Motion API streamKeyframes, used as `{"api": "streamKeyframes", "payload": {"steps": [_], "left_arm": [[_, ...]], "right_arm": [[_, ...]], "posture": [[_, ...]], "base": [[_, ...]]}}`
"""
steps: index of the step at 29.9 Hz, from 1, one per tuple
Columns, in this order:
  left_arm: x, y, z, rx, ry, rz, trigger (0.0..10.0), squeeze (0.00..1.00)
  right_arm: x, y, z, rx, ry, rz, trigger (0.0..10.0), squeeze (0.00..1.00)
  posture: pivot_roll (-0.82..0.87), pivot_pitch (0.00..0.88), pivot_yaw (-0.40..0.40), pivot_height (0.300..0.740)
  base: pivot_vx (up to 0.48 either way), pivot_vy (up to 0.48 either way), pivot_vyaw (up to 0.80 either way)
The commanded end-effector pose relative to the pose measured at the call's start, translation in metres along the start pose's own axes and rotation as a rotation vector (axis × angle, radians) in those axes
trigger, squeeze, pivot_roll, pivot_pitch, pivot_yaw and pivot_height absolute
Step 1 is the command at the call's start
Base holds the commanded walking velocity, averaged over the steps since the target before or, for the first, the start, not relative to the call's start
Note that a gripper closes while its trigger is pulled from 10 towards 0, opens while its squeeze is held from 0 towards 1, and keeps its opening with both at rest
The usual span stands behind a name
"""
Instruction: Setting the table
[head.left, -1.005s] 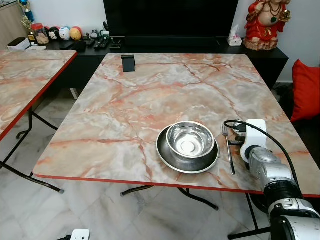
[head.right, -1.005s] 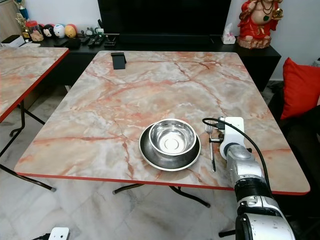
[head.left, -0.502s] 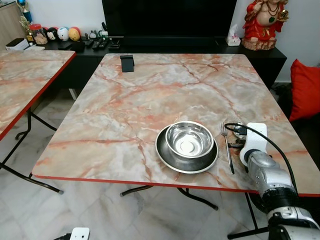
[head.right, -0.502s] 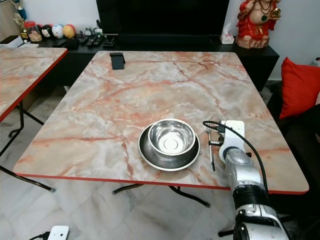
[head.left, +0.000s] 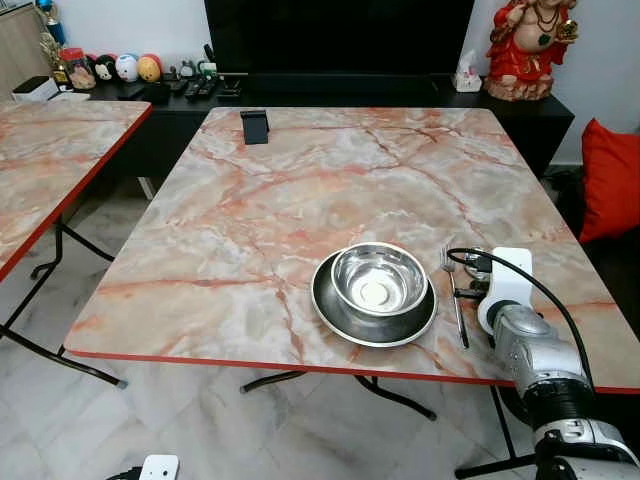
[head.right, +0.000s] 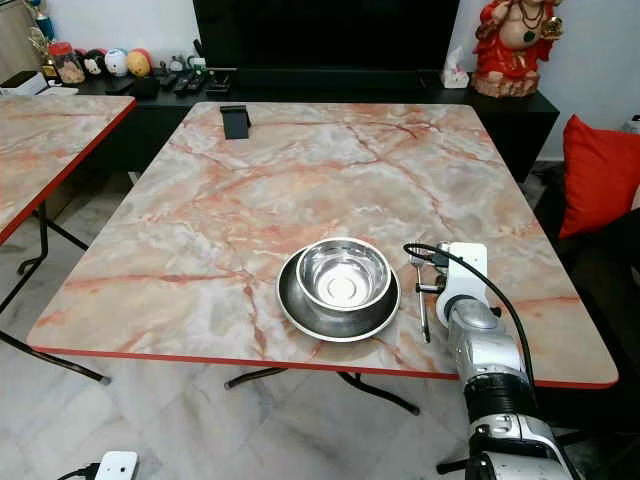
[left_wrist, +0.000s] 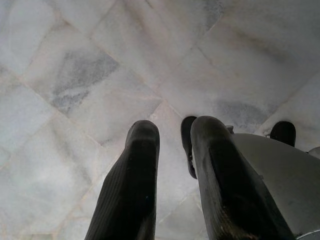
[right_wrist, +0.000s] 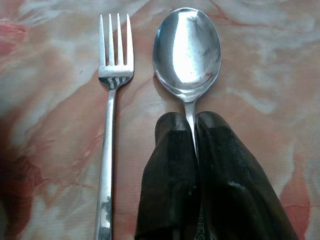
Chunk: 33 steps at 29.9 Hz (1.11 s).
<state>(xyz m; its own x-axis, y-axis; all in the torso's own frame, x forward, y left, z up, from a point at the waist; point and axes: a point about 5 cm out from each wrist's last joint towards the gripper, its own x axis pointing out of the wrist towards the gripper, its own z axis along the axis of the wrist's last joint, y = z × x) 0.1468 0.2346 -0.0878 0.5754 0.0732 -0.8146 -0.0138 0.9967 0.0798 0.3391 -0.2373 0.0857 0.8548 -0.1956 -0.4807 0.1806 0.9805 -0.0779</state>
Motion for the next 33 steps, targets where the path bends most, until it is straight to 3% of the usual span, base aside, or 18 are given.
{"api": "streamKeyframes", "payload": {"steps": [1,24,25,33], "left_arm": [[-0.0018,0.0039,-0.0052,-0.005,0.018,0.012,10.0,0.00],[-0.0021,0.0028,-0.0073,0.000,0.027,0.012,10.0,0.00],[-0.0023,0.0030,-0.0078,0.000,0.026,0.012,10.0,0.00],[-0.0017,0.0018,-0.0048,0.002,0.007,0.005,10.0,0.00]], "right_arm": [[-0.0008,0.0006,-0.0050,0.006,0.018,0.005,10.0,0.00],[0.0018,0.0045,-0.0055,-0.018,0.021,0.027,10.0,0.02],[0.0020,0.0049,-0.0052,-0.018,0.020,0.029,10.0,0.66],[0.0034,0.0052,-0.0031,-0.021,0.017,0.029,10.0,0.67]], "posture": [[-0.08,0.000,0.006,0.740],[-0.08,0.000,0.012,0.740],[-0.08,0.000,0.012,0.740],[-0.08,0.000,0.014,0.740]], "base": [[0.000,0.000,0.00],[0.000,0.000,0.00],[0.000,0.000,0.00],[0.000,0.000,0.00]]}}
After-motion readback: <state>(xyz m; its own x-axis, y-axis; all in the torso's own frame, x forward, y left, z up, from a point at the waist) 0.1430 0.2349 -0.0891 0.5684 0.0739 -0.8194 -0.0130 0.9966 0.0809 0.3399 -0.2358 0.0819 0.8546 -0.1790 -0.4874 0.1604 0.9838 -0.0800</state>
